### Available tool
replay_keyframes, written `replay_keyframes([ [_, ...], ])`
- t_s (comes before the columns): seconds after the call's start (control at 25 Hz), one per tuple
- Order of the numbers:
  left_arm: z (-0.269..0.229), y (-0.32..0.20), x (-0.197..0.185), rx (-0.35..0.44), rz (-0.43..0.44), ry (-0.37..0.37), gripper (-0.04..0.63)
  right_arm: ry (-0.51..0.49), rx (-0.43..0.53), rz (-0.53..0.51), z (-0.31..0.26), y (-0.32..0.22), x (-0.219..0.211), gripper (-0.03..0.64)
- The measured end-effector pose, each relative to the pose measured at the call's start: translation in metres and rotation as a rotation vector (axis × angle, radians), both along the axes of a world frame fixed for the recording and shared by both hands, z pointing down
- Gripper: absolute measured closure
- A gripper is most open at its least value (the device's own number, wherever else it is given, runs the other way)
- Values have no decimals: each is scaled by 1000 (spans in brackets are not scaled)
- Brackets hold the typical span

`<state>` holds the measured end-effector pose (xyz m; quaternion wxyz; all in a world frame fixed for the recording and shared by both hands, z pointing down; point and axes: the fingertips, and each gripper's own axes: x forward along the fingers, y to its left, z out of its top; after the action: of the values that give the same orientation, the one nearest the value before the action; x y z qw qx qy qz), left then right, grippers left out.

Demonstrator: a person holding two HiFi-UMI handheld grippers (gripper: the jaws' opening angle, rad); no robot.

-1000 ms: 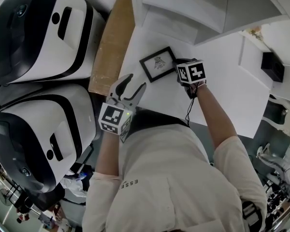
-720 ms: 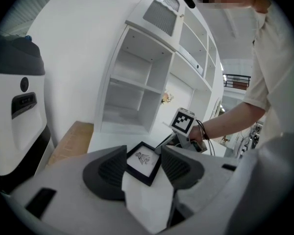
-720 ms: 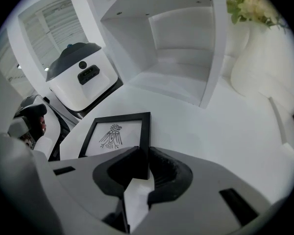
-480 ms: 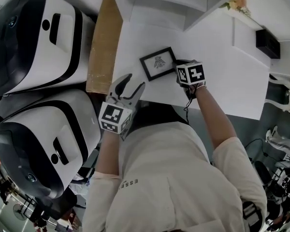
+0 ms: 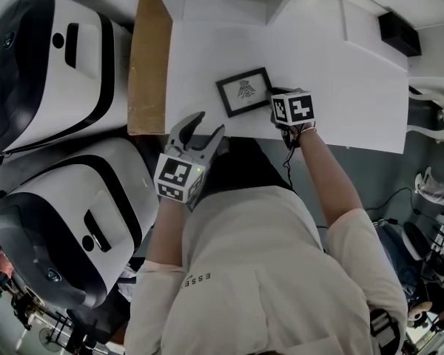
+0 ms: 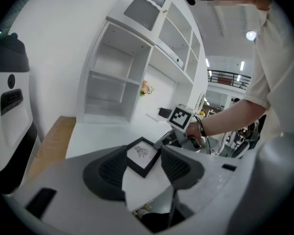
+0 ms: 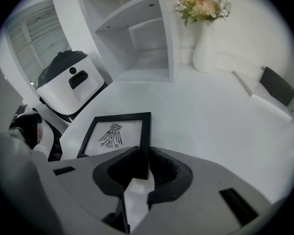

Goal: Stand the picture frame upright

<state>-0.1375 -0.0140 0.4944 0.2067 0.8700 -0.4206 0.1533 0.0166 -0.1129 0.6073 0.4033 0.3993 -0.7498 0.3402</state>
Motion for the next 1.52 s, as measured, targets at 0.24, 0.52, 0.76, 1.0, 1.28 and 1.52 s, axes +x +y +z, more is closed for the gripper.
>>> replay_keyframes([
  [0.24,-1,17,9,1,20,-15,393,6,0,41,0,22,18,535],
  [0.52,13,31,31,-30,-3,-20,393,-8,15,77,0,44,41,536],
  [0.76,28,47,66,-71,-3,-4,393,-25,55,103,0,63,58,535],
  [1.0,38,59,89,-96,-5,11,393,-39,54,120,0,79,76,535],
  [1.28,51,68,104,-147,2,29,393,-37,49,147,-1,95,93,535],
  [1.52,69,73,114,-198,-24,34,393,-43,45,133,0,108,109,537],
])
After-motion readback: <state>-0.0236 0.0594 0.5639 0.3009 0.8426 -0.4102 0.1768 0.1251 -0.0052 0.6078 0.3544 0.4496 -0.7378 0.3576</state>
